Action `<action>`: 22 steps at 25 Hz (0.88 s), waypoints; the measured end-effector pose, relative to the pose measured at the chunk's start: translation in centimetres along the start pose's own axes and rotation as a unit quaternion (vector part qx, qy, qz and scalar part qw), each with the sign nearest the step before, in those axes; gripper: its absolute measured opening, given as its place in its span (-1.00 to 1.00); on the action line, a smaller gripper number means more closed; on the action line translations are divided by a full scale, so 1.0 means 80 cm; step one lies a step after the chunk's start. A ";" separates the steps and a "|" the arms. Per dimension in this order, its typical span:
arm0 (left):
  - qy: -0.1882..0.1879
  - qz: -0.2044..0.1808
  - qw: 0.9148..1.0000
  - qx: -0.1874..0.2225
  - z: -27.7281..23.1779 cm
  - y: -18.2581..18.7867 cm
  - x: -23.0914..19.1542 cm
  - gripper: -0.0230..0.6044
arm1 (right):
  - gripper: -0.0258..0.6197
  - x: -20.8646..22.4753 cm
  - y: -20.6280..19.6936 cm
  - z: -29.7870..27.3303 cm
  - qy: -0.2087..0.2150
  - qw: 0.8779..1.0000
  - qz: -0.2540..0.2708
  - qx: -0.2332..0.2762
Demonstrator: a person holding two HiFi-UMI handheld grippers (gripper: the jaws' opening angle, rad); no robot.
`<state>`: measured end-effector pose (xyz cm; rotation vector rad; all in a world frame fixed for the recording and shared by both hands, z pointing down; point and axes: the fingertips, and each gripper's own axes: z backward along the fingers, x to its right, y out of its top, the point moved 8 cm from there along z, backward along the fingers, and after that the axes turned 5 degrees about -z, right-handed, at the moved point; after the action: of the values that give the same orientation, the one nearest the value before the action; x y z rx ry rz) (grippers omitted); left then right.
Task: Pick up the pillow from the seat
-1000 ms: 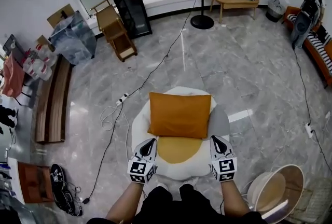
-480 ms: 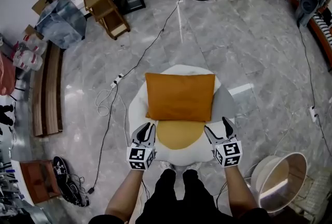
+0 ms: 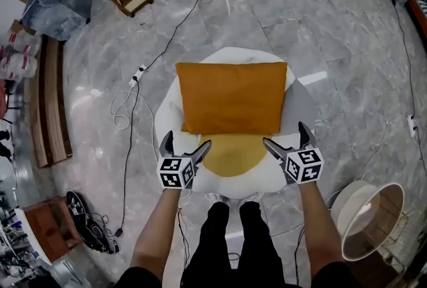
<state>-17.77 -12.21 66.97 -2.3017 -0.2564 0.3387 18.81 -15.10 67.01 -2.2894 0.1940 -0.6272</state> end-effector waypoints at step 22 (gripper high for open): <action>-0.003 0.044 0.991 -0.124 -0.274 -0.125 -0.159 0.98 | 0.91 0.203 -0.142 -0.285 -0.010 0.980 -0.135 -0.144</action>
<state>-23.58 -23.98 90.85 -2.5623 -0.2091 0.3775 21.15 -26.37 94.93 -2.6277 -0.0400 -0.7532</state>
